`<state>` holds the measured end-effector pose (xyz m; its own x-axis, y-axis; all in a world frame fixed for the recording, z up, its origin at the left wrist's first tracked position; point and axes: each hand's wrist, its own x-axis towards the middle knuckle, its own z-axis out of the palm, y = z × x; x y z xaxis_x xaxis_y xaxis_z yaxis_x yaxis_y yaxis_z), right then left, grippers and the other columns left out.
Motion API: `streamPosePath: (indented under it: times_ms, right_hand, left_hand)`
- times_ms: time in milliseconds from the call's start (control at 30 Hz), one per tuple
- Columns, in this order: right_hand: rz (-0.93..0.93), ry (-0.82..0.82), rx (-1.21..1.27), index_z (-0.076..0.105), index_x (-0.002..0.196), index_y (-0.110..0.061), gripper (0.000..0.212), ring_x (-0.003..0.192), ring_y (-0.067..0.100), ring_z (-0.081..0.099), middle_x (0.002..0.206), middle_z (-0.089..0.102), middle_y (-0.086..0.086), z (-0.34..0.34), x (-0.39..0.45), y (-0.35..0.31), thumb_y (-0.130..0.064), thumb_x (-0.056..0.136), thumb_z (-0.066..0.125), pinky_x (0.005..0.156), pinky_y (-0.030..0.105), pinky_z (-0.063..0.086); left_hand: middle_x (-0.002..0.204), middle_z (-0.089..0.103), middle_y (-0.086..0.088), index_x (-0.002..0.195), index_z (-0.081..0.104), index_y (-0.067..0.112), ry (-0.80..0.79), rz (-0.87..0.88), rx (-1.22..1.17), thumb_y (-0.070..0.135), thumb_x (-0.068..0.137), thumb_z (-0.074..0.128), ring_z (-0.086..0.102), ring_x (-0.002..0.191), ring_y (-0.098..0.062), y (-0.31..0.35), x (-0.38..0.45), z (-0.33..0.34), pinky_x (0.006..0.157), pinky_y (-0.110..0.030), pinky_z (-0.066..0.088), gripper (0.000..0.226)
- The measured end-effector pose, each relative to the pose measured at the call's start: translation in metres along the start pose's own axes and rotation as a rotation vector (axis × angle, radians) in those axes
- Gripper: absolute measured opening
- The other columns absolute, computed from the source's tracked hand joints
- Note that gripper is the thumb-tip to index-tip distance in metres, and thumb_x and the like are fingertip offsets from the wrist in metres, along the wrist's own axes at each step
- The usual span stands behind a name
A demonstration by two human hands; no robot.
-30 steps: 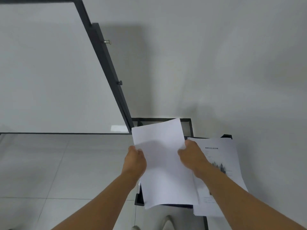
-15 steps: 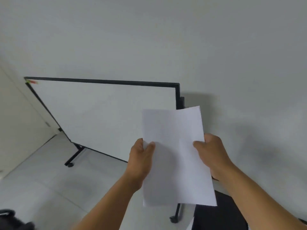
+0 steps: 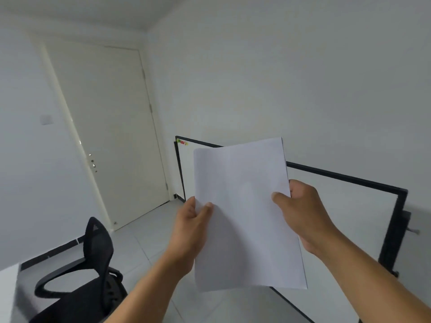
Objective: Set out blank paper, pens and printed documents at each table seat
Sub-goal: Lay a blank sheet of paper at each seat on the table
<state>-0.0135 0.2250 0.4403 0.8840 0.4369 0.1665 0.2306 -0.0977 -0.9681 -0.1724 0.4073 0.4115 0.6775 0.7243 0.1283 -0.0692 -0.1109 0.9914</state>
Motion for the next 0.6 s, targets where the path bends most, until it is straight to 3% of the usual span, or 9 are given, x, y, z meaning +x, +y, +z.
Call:
streamPosePath:
  times_ms: [167,300,400,467,600]
  right_hand:
    - [-0.083,-0.07,0.014,0.058,0.106,0.005,0.026,0.07,0.02,0.041,0.081,0.057,0.014,0.095,0.012,-0.045,-0.016,0.092,0.061,0.065,0.039,0.035]
    - [-0.134,-0.156,0.029,0.055,0.107,0.008,0.03,0.072,0.02,0.041,0.082,0.056,0.007,0.166,0.02,-0.07,-0.017,0.091,0.061,0.065,0.04,0.036]
    - [-0.142,-0.227,0.027,0.057,0.107,0.005,0.032,0.072,0.021,0.047,0.09,0.063,0.025,0.209,0.024,-0.085,-0.021,0.089,0.062,0.065,0.04,0.041]
    - [-0.158,-0.268,0.027,0.064,0.103,-0.001,0.019,0.07,0.024,0.054,0.099,0.073,0.022,0.236,0.029,-0.094,-0.017,0.093,0.062,0.064,0.041,0.046]
    - [-0.197,-0.331,0.024,0.072,0.098,-0.011,0.01,0.077,0.038,0.072,0.089,0.081,0.002,0.288,0.047,-0.104,-0.012,0.099,0.062,0.064,0.04,0.059]
  left_hand:
    - [0.102,0.083,-0.004,0.114,0.072,0.015,0.094,0.092,-0.007,0.021,0.112,0.059,0.079,0.09,-0.022,0.017,0.028,-0.087,0.08,-0.045,0.066,0.015]
    - [0.098,0.081,-0.009,0.111,0.071,0.012,0.201,0.113,-0.005,0.021,0.112,0.059,0.077,0.082,-0.019,0.02,0.042,-0.154,0.069,-0.034,0.062,0.015]
    - [0.097,0.081,-0.013,0.11,0.071,0.01,0.265,0.122,-0.005,0.019,0.112,0.058,0.075,0.079,-0.02,0.022,0.046,-0.193,0.068,-0.035,0.063,0.016]
    - [0.096,0.08,-0.012,0.107,0.072,0.012,0.319,0.127,0.009,0.02,0.112,0.058,0.075,0.079,-0.023,0.023,0.052,-0.216,0.069,-0.039,0.064,0.016]
    - [0.101,0.079,-0.015,0.108,0.071,0.014,0.416,0.127,0.028,0.023,0.111,0.059,0.077,0.094,-0.042,0.019,0.069,-0.255,0.086,-0.06,0.064,0.015]
